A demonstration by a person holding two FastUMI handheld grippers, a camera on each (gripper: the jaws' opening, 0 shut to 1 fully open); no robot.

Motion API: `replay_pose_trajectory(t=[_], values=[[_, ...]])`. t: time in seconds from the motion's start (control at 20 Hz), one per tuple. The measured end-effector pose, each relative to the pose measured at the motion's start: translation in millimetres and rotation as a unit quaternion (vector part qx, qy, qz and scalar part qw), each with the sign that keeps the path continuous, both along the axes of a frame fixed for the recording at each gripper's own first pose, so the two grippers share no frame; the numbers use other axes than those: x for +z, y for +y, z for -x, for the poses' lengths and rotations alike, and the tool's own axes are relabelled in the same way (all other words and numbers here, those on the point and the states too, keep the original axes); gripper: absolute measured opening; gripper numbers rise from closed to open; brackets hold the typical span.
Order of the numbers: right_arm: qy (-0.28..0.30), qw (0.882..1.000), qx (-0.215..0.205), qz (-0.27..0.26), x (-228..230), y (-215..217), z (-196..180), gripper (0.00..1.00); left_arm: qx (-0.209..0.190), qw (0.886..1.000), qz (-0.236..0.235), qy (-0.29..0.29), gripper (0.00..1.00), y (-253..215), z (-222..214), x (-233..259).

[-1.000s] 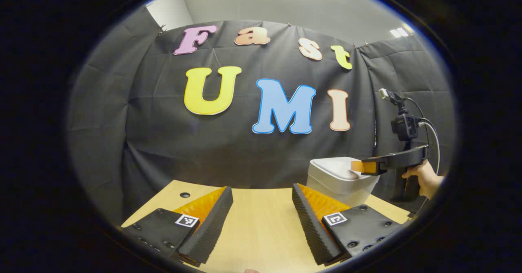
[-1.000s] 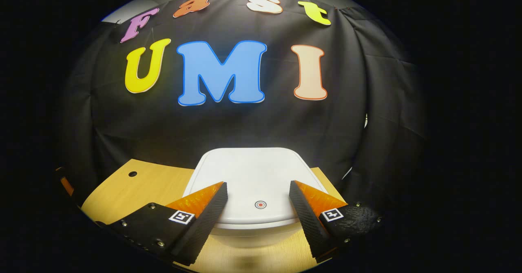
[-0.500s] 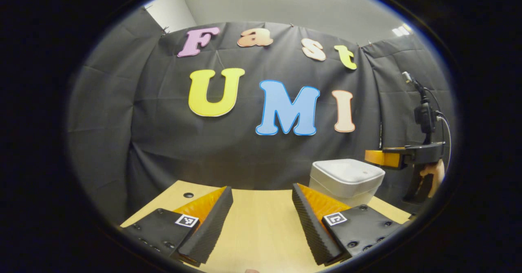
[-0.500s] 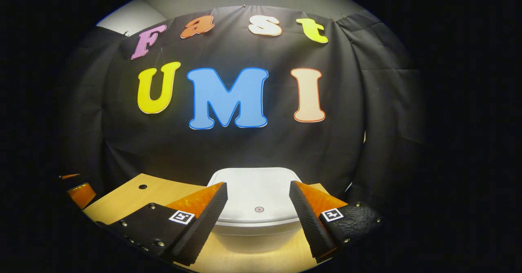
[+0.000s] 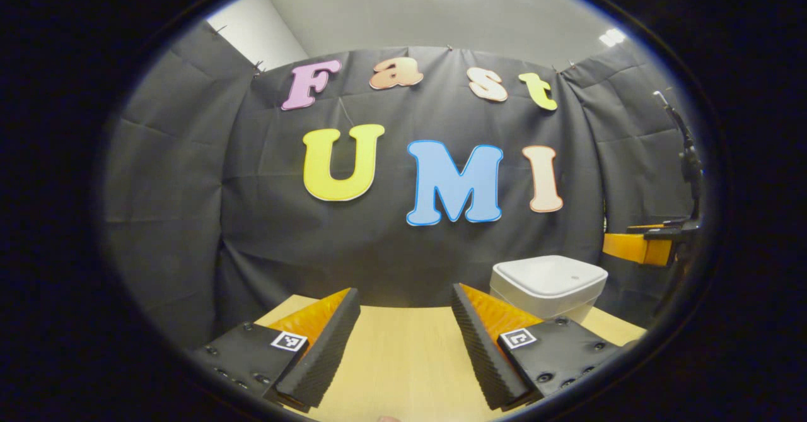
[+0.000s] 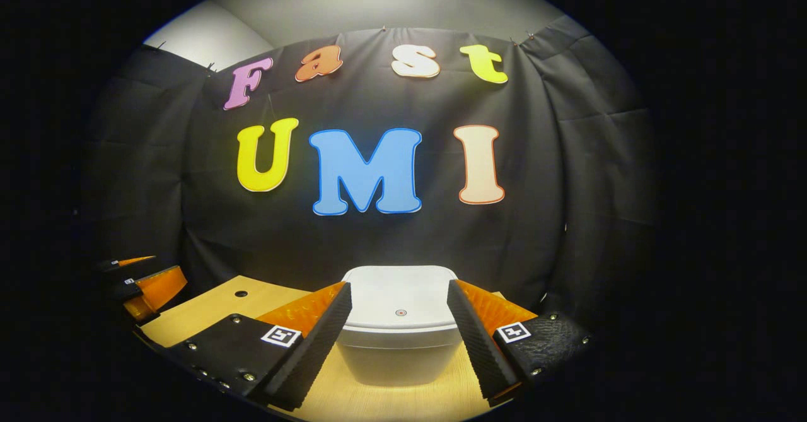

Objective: Press the lid of the desktop garbage bin to open it, pick up the crumpled paper on the desktop and throw it into the bin, then pick up the pop can on the desktop and drop it into the bin, and finally close the garbage bin lid.

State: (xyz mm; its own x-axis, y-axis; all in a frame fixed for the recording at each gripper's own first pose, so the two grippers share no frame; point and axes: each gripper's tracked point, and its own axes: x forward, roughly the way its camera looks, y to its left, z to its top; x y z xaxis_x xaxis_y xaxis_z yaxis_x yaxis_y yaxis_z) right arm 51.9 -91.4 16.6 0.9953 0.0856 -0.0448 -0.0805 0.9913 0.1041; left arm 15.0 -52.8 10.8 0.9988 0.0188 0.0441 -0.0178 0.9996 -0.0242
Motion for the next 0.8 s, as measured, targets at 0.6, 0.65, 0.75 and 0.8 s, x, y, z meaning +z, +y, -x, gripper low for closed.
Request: replay_pose_trajectory(t=[0.6, 0.65, 0.75, 0.8], values=[[-0.042, 0.999, -0.014, 0.032, 11, 25, 29, 0.97, -0.018, 1.0, 0.0, -0.016, 0.95, 5, 15, 24], [-0.046, 0.998, -0.018, 0.033, 13, 25, 28, 0.97, -0.017, 1.0, -0.001, -0.017, 0.96, 7, 16, 25], [-0.053, 0.998, -0.016, 0.032, 18, 28, 25, 0.97, -0.014, 1.0, -0.003, -0.021, 0.95, 11, 19, 30], [-0.053, 0.998, -0.014, 0.033, 18, 29, 23, 0.97, -0.013, 1.0, -0.003, -0.023, 0.95, 13, 21, 31]])
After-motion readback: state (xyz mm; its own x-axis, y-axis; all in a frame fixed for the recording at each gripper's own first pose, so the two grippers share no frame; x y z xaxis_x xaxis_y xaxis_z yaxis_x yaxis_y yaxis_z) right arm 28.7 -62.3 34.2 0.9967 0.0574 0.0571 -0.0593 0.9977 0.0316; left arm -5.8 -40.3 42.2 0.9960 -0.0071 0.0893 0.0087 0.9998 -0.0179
